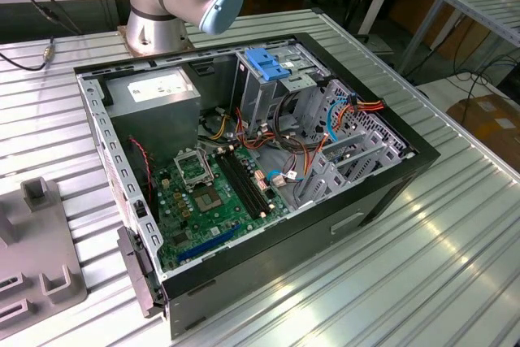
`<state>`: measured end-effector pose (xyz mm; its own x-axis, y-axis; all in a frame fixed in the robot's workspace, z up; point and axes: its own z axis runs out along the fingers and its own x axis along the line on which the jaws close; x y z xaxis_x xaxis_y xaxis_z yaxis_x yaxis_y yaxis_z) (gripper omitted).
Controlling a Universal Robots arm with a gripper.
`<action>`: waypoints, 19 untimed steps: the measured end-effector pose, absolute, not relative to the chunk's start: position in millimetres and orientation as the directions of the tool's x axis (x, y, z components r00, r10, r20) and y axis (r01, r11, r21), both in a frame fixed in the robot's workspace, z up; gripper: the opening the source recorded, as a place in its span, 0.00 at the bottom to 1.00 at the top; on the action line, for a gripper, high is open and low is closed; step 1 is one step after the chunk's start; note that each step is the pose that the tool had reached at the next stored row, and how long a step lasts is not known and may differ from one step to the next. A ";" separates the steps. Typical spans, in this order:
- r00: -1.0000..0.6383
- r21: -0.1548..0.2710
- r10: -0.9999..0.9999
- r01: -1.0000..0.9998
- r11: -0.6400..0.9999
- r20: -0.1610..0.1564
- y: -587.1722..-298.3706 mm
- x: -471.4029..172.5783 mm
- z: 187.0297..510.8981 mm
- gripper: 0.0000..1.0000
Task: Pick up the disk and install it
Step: 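Pick up the disk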
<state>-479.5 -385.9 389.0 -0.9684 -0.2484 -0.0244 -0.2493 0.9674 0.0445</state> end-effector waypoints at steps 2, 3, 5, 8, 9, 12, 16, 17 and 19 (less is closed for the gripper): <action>-0.967 0.045 -0.254 -0.255 0.966 -0.025 -385.9 -479.5 389.0 0.10; -0.966 0.045 -0.257 -0.258 0.965 -0.024 -385.9 -479.5 389.0 0.10; -0.963 0.045 -0.269 -0.270 0.962 -0.024 -385.9 -479.5 389.0 0.10; -0.957 0.045 -0.289 -0.290 0.956 -0.024 -385.9 -479.5 389.0 0.10; -0.955 0.045 -0.294 -0.295 0.955 -0.024 -385.9 -479.5 389.0 0.10; -0.949 0.045 -0.314 -0.315 0.948 -0.024 -385.9 -479.5 389.0 0.10; -0.939 0.045 -0.343 -0.343 0.938 -0.024 -385.9 -479.5 389.0 0.10; -0.937 0.045 -0.349 -0.350 0.936 -0.024 -385.9 -479.5 389.0 0.10; -0.934 0.045 -0.357 -0.357 0.933 -0.024 -385.9 -479.5 389.0 0.10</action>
